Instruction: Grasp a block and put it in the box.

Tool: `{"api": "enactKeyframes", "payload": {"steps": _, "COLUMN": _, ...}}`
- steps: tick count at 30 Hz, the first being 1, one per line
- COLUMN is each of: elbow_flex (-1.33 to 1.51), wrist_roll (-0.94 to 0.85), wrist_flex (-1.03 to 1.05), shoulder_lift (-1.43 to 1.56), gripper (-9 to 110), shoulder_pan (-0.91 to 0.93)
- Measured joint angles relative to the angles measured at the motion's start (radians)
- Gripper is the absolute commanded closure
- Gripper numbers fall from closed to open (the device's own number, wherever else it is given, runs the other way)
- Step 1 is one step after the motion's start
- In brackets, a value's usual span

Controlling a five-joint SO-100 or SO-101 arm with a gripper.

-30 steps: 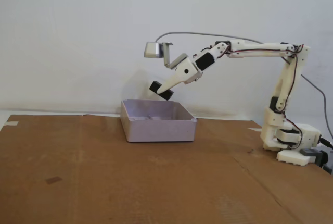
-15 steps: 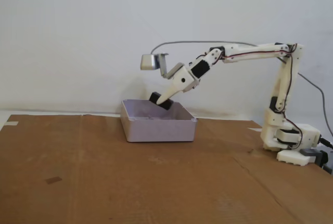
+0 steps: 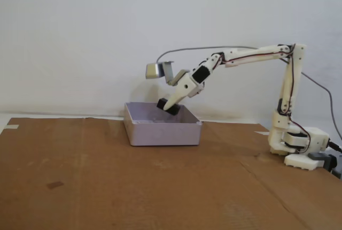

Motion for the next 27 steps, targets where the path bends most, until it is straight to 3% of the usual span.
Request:
{"api": "enactKeyframes", "payload": {"steps": 18, "elbow_flex": 0.000, "wrist_roll": 0.000, "wrist_flex": -0.178, "shoulder_lift": -0.173, "gripper": 101, "shoulder_pan": -0.009}}
{"api": "enactKeyframes", "payload": {"steps": 27, "elbow_flex": 0.000, "wrist_roll": 0.000, "wrist_flex": -0.167, "shoulder_lift": -0.187, "gripper": 101, "shoulder_pan": -0.009}}
